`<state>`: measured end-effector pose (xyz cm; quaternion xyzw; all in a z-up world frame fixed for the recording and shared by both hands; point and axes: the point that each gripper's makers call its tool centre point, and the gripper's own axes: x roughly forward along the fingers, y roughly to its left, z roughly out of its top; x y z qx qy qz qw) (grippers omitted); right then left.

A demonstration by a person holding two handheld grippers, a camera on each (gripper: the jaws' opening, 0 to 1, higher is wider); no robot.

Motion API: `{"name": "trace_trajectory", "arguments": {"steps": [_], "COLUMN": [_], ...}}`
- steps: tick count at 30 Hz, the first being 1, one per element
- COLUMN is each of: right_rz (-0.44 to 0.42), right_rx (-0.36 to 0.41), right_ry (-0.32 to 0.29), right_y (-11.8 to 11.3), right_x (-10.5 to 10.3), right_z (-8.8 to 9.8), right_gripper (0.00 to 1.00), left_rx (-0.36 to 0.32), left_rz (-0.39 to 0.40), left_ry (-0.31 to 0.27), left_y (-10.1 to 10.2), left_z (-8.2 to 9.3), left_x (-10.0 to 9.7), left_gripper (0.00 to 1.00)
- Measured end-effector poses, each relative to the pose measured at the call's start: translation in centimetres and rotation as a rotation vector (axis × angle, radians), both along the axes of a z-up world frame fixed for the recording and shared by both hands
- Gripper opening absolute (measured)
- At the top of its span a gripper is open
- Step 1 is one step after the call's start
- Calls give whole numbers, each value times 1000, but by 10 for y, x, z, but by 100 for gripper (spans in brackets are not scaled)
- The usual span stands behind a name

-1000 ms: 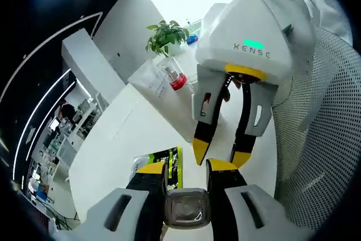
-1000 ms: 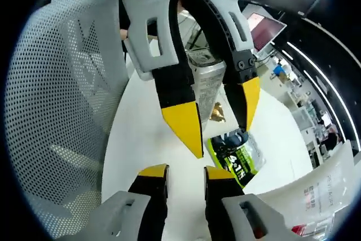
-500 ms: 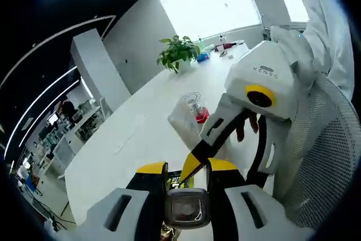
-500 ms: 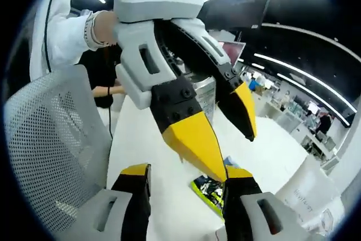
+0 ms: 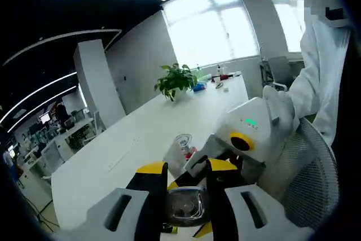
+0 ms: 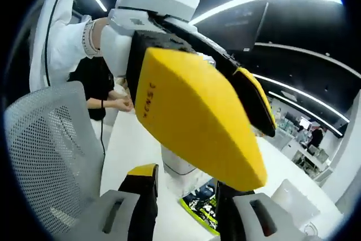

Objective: Arrange the skincare products in the storage area until every visible bottle or jar stands upright without overlapping.

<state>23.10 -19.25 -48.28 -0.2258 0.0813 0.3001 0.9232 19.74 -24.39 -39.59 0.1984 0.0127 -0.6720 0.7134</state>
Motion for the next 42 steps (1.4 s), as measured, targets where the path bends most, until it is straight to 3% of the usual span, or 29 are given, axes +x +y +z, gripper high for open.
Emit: {"name": "trace_trajectory", "arguments": {"steps": [4, 9, 12, 14, 17, 27, 37, 42], "right_rz": [13, 1, -7, -13, -26, -38, -24, -18], "right_rx": [32, 27, -19, -103, -168, -278, -424, -465], "right_ry": [-7, -30, -49, -90, -119, -155, -186, -188], "right_y": [5, 2, 0, -5, -8, -15, -21, -23], "right_x": [-1, -1, 0, 1, 0, 1, 0, 0], "right_z": [4, 10, 10, 11, 12, 12, 6, 4], "right_gripper": [31, 18, 18, 17, 17, 17, 17, 16], "left_rx": [-32, -45, -48, -43, -34, 23, 184, 285], "left_rz": [-20, -16, -6, 2, 12, 43, 63, 60], "left_ry": [20, 27, 42, 42, 46, 43, 12, -46], "left_y": [-1, 1, 5, 8, 12, 18, 29, 35], "left_z": [7, 8, 5, 3, -1, -17, -51, -66], "left_x": [-6, -5, -1, 1, 3, 10, 20, 24], "left_gripper": [27, 27, 27, 27, 27, 28, 29, 29]}}
